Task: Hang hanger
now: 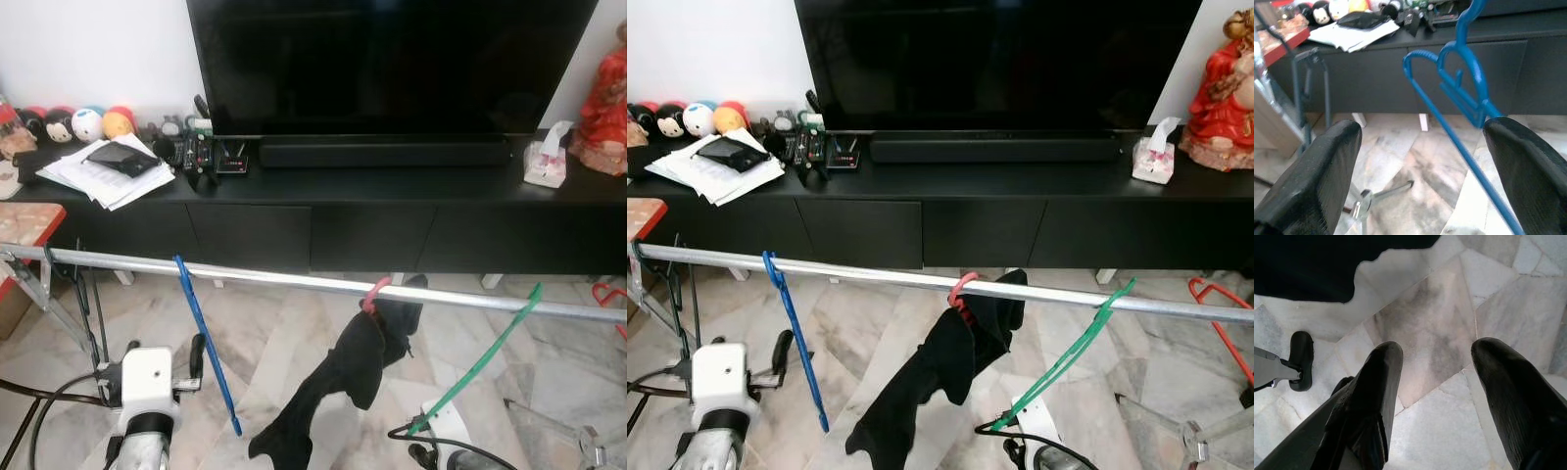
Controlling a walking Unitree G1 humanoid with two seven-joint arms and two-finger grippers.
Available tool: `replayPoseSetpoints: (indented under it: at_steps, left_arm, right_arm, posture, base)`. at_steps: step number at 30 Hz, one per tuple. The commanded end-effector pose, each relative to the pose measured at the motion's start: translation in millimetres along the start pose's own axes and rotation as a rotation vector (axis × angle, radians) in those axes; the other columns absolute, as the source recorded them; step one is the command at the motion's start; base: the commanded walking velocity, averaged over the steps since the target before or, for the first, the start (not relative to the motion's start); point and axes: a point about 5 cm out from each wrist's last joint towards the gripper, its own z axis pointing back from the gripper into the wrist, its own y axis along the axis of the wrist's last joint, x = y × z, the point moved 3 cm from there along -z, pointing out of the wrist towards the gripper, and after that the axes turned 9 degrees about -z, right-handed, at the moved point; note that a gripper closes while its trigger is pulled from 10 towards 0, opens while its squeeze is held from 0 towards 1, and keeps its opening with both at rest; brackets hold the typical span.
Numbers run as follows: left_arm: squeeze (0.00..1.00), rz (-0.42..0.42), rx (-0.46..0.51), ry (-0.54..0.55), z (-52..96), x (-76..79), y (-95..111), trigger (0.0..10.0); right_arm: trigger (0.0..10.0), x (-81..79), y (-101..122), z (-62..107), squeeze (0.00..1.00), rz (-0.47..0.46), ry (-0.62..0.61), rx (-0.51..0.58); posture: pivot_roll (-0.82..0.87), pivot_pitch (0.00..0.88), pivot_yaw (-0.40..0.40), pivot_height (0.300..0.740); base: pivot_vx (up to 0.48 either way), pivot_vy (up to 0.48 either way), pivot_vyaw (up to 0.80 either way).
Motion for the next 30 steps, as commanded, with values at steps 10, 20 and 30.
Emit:
replayPoseSetpoints:
  at_steps: [10, 20, 30]
  left_arm:
    - [0.00, -0.107, 0.001, 0.044, 30.1, -5.6, -10, 10.0]
    - [0.00, -0.126, -0.245, -0.009, 62.4, -2.2, -66, 10.0]
    - [0.00, -0.057, -0.475, 0.004, 40.2, -1.9, -122, 10.0]
  right_arm:
    - [10.0, -0.7, 0, -0.3, 0.00, -0.019, -0.007, 0.003]
    - [10.0, -1.9, 0, -0.6, 0.00, -0.027, -0.007, 0.003]
    - [10.0, -4.1, 0, -1.1, 0.00, -0.040, -0.012, 0.007]
  posture:
    - [-0.10, 0.000, 0.023, 0.740]
    - [-0.09, 0.000, 0.023, 0.740]
    - [-0.10, 0.000, 0.031, 0.740]
  base:
    - [0.000, 0.000, 0.00]
    - [0.000, 0.000, 0.00]
    - [0.000, 0.000, 0.00]
